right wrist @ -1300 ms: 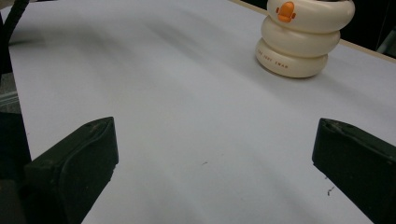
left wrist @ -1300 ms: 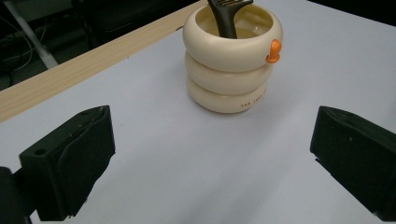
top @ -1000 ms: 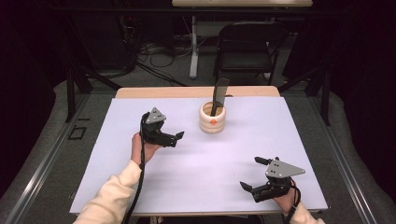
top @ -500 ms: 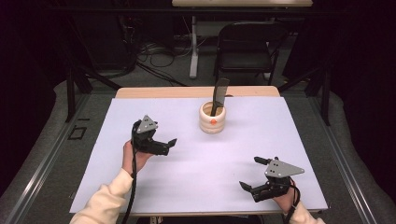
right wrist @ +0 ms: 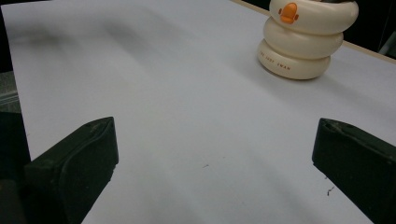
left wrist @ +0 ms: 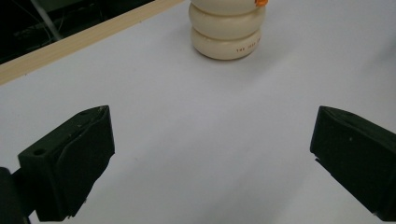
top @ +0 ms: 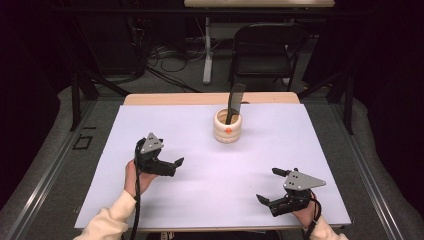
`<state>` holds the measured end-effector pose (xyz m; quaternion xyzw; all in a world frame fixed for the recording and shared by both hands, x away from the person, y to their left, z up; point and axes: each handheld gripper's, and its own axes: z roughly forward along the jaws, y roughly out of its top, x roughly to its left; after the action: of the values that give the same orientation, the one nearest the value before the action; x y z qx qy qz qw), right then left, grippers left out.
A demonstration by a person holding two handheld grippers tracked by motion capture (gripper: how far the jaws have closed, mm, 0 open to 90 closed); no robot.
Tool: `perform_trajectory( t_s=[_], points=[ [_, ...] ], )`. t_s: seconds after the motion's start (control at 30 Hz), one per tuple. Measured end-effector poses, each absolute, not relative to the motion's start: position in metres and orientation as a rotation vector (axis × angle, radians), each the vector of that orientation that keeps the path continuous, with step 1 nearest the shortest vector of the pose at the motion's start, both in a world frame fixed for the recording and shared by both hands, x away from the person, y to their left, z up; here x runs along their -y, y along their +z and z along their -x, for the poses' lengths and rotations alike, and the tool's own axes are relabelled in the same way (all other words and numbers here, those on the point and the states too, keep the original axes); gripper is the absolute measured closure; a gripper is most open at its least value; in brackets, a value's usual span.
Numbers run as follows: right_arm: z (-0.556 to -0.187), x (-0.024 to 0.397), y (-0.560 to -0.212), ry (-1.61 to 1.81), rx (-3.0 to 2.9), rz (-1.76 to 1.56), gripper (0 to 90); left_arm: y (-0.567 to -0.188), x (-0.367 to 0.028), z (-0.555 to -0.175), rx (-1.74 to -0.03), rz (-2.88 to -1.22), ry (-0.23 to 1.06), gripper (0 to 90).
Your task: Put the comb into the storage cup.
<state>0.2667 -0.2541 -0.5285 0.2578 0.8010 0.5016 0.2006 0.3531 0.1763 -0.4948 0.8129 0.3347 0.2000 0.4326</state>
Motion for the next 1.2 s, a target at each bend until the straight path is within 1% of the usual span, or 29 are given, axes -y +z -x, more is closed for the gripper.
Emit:
perform_trajectory(
  t_s=[0.7,1.2],
  points=[
    [-0.267,0.254,-0.528,1.401,-2.238,-0.722,0.0,-0.506,-0.192,-0.319,-0.845,-2.05,0.501,0.1],
    [-0.267,0.254,-0.529,1.399,-2.238,-0.723,0.0,-0.513,-0.206,-0.297,-0.868,-2.038,0.528,0.1]
  ],
)
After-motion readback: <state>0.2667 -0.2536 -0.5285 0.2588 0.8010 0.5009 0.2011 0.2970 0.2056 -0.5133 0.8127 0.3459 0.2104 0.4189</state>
